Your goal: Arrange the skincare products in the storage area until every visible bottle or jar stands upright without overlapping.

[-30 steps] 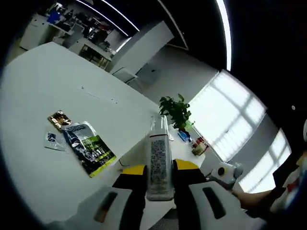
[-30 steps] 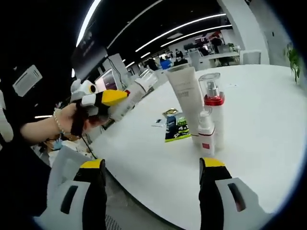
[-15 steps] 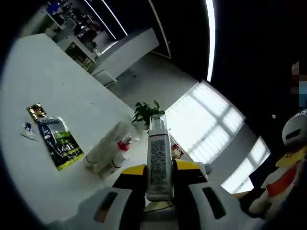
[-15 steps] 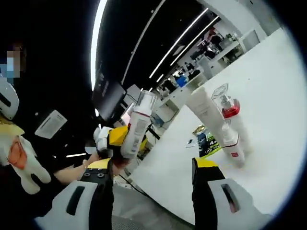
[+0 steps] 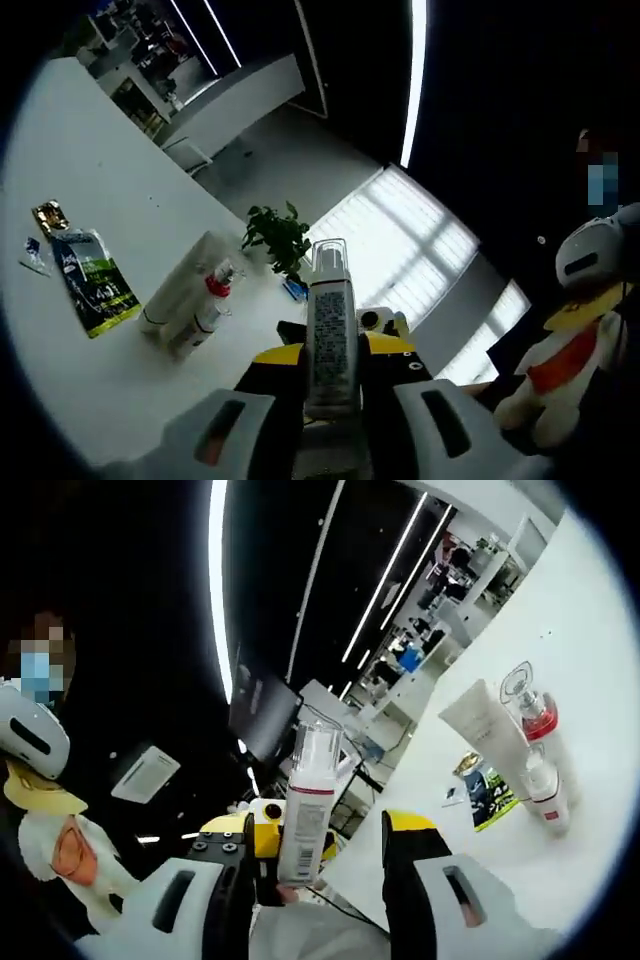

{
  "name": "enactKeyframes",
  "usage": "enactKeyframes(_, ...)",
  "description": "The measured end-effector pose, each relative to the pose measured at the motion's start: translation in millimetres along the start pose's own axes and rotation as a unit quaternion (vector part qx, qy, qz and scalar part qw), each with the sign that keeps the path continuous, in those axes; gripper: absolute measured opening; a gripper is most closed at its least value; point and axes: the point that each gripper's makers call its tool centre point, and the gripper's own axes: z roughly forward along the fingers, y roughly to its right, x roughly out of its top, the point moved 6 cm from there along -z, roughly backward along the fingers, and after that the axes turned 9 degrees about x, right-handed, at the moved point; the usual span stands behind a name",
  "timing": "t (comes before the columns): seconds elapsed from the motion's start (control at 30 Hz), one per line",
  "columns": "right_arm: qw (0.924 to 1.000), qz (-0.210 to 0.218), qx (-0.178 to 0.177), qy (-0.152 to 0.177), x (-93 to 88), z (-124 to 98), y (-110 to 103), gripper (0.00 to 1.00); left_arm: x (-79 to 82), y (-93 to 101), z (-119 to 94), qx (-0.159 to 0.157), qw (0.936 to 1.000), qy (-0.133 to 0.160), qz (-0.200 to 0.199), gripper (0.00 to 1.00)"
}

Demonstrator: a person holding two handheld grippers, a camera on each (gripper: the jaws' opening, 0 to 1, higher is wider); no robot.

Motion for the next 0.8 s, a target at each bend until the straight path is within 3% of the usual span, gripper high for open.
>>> enactKeyframes(0.3,0.9992,0.031,0.021,0.011,-3.2,6.2,-4.9,0.26,-4.6,2.9,5.5,-0.014,0.9998,-0.014,0.008,0.23)
enactKeyframes(0.57,0.9991,0.029,0.03,-0.008,-5.5,9.1,-4.5,0.24,-6.7,0.6,2.4,-0.012,0.9997,-0.019,0.004,0.23)
enactKeyframes(0.67,0.999,-0.007,0.04,-0.02,-8.6,9.0,-5.2,0.21,-10.7,-2.1,0.4,-0.009,0.9996,-0.025,0.001,0.23)
enactKeyframes(0.8,0.9985,-0.018,0.046,-0.025,-11.2,6.1,-8.1,0.2,-14.3,-0.8,-1.6,-0.013,0.9994,-0.031,0.003,0.23)
